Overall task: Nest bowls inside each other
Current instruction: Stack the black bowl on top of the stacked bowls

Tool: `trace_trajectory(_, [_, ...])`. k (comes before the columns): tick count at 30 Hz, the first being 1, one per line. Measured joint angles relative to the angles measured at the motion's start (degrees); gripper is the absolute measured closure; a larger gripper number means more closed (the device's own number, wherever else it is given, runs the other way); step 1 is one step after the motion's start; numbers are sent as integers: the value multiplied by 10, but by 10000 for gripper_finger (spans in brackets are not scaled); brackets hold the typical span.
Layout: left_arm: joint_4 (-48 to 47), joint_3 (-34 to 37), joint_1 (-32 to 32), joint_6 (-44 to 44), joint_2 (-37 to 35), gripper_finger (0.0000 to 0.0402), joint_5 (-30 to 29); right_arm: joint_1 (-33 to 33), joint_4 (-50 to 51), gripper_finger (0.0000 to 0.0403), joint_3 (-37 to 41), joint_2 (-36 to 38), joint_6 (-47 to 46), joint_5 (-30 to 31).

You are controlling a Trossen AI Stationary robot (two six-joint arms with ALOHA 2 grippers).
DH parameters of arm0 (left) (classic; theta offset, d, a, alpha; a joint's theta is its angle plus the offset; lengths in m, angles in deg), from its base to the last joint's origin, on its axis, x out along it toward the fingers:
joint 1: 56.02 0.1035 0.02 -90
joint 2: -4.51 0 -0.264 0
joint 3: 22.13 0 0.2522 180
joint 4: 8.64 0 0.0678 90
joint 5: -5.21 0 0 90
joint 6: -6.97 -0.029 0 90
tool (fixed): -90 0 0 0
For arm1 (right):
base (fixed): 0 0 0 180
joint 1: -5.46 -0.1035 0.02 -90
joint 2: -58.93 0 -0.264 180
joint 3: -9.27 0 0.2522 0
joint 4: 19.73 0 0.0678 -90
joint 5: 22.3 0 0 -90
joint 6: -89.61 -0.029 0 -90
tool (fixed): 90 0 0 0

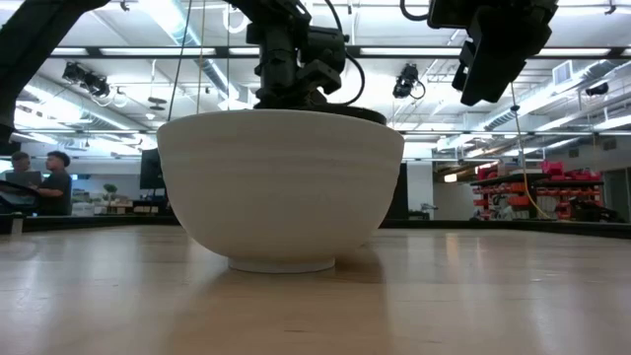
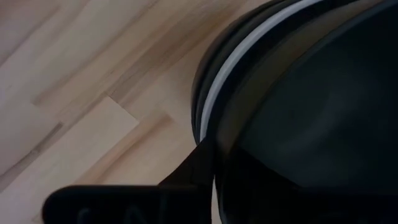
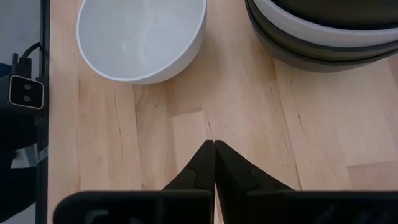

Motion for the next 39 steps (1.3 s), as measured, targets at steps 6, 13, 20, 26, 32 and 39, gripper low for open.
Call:
trace_trajectory(6, [4,0,0,-2,0,352,5,0,0,394,0,0,0,0])
trace_trajectory(13, [7,0,0,-2,0,321,6,0,0,394,0,0,0,0])
trace_trajectory(20, [6,-1,9,-14,0,287,30,0,0,394,0,0,0,0])
trace_trajectory(26, [-5,-39,24,-24,0,265,38,0,0,394,0,0,1,0])
trace_trajectory(32, [-52,-118,35,-40,-2,250,34,0,0,394,0,0,1,0])
trace_trajectory(39, [-82,-146,15,-40,-2,269,31,0,0,395,0,0,7,0])
